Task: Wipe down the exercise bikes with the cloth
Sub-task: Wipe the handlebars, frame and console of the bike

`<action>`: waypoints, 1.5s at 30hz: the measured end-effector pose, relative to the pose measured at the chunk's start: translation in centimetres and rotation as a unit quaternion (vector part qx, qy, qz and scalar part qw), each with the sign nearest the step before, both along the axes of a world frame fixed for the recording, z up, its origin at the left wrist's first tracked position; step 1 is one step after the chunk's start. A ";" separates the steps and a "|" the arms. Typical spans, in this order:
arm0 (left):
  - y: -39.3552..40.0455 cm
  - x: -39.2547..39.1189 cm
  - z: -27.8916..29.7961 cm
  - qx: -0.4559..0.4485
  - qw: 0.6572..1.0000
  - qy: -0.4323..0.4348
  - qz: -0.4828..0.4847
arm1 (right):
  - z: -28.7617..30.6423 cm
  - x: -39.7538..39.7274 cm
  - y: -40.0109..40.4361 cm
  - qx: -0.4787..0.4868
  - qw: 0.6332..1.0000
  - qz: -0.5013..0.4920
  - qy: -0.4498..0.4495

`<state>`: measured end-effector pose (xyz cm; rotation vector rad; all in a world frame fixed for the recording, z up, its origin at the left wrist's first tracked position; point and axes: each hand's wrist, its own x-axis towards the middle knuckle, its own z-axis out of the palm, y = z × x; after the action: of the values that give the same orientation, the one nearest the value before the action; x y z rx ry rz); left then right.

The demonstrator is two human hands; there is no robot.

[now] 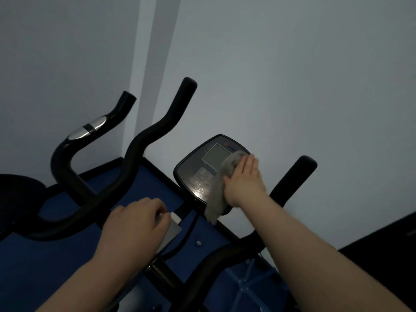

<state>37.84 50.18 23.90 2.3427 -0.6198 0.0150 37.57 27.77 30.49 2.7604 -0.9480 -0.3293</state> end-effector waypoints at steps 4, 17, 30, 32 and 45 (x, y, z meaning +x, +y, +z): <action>0.0 0.1 -0.2 -0.002 1.000 -0.011 0.006 | 0.8 4.8 -0.5 0.017 0.996 0.020 -0.086; 0.1 0.1 -0.1 0.005 1.000 -0.003 0.005 | -1.1 -1.2 0.7 0.002 0.999 -0.028 0.021; 0.0 -0.2 0.0 0.012 1.000 -0.003 0.026 | -5.2 3.2 3.7 0.017 0.977 0.156 -0.141; -0.1 -0.2 0.2 0.012 0.999 -0.006 0.030 | -5.2 2.2 3.4 0.015 0.969 0.236 -0.077; 0.1 0.0 0.8 -0.032 0.999 0.003 0.008 | -1.6 1.5 6.8 0.037 0.977 0.168 -0.129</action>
<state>37.87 50.31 24.72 2.2845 -0.5894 0.0337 39.11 34.59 28.88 3.0133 -0.5080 0.0535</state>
